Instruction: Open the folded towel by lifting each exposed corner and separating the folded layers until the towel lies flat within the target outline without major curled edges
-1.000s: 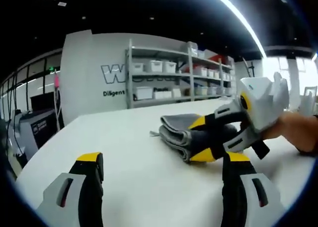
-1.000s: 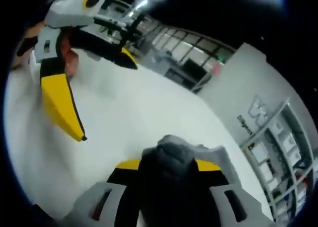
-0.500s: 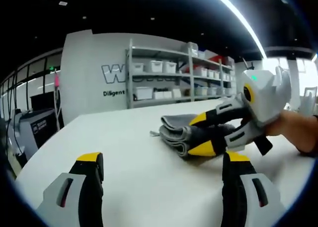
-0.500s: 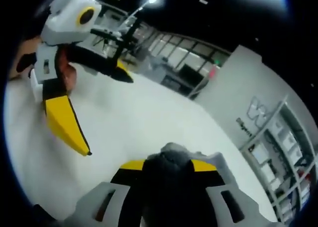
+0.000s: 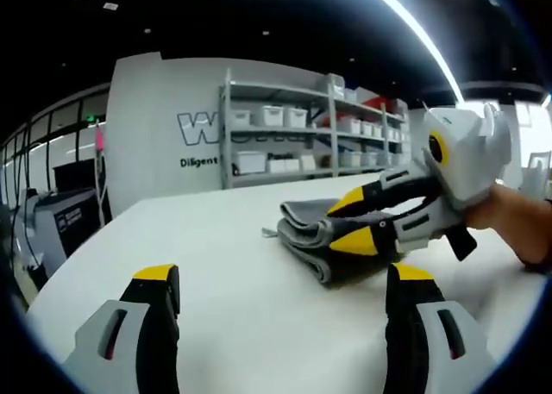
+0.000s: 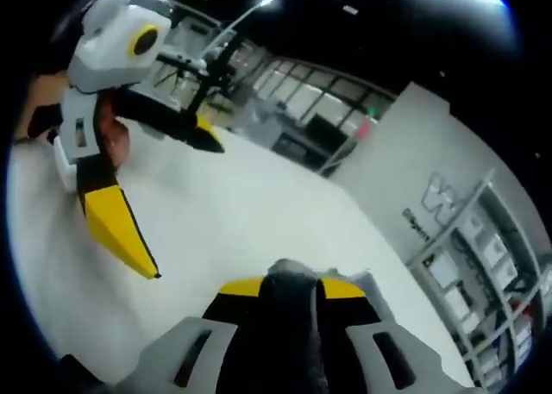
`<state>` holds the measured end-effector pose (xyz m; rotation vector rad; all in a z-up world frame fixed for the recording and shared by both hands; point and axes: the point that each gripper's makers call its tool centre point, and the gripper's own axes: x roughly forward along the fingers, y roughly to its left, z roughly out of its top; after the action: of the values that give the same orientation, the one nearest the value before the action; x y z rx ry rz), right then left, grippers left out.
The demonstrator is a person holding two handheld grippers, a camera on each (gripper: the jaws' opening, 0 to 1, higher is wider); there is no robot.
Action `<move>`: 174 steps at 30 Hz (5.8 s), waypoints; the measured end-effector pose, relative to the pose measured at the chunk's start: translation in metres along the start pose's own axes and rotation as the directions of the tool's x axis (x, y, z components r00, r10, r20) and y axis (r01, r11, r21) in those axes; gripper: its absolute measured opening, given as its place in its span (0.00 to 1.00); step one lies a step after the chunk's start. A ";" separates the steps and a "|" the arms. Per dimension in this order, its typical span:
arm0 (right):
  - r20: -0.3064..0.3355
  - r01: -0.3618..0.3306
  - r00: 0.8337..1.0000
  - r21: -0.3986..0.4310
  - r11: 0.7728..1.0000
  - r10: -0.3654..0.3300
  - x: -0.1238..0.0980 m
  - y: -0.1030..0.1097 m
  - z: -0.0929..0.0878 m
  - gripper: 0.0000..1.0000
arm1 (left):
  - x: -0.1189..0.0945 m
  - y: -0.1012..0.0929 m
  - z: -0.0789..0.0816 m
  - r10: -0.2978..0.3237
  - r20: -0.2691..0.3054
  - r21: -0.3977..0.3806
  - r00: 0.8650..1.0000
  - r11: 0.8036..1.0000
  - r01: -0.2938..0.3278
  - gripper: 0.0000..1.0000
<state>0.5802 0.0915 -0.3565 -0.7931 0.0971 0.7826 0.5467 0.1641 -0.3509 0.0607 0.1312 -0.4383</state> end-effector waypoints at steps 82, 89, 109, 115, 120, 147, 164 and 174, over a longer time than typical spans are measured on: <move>0.179 0.163 0.954 0.368 0.915 -0.242 -0.070 -0.102 0.018 0.00 | 0.059 -0.050 -0.030 -0.088 -0.107 -0.212 0.990 0.975 0.064 0.47; 0.170 0.172 0.952 0.395 0.902 -0.255 -0.076 -0.107 0.011 0.00 | 0.060 -0.052 -0.032 -0.099 -0.118 -0.206 0.988 0.976 0.074 0.27; 0.016 0.340 0.898 0.609 0.717 -0.439 -0.139 -0.154 -0.083 0.00 | 0.058 -0.055 -0.031 -0.091 -0.108 -0.146 0.990 0.986 0.075 0.08; -0.023 0.333 0.895 0.701 0.631 -0.446 -0.158 -0.152 -0.120 0.00 | 0.059 -0.055 -0.030 -0.091 -0.105 -0.148 0.990 0.986 0.075 0.08; -0.047 0.341 0.891 0.727 0.596 -0.452 -0.171 -0.146 -0.135 0.00 | 0.058 -0.054 -0.030 -0.089 -0.101 -0.151 0.991 0.986 0.073 0.08; -0.227 0.355 0.932 0.725 0.591 -0.282 -0.190 -0.089 -0.205 0.06 | 0.048 -0.058 -0.025 -0.105 -0.079 -0.127 0.991 0.987 0.095 0.08; -0.252 0.380 0.924 0.678 0.630 -0.286 -0.193 -0.092 -0.215 0.34 | 0.047 -0.058 -0.026 -0.108 -0.083 -0.116 0.991 0.988 0.098 0.08; -0.265 0.389 0.921 0.617 0.684 -0.285 -0.191 -0.091 -0.216 0.39 | 0.044 -0.057 -0.030 -0.098 -0.112 -0.090 0.989 0.992 0.088 0.08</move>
<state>0.5468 -0.2075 -0.3874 -0.1642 0.3353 0.2811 0.5587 0.0963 -0.3889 -0.0035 0.2682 -0.5224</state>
